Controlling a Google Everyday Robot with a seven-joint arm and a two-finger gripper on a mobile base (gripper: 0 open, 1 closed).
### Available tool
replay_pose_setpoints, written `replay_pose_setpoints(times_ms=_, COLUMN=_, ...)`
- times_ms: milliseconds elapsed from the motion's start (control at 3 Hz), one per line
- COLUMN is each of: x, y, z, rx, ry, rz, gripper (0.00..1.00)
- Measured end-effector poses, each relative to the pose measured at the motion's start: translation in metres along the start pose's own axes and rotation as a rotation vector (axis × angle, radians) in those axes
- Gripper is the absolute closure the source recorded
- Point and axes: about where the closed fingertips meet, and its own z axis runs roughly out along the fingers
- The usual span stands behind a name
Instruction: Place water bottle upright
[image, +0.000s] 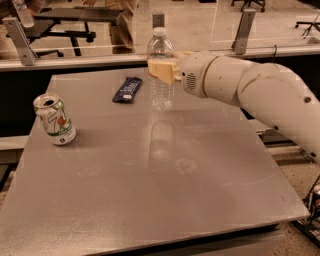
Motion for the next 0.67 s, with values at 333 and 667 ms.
replay_pose_setpoints(times_ms=333, x=-0.0093, y=-0.0001, z=-0.0023, rx=-0.012, ry=0.015, rz=-0.083, gripper=1.0)
replay_pose_setpoints(times_ms=667, x=-0.0175, y=0.0002, z=-0.0041, rx=-0.032, ry=0.034, rz=-0.123, gripper=1.0)
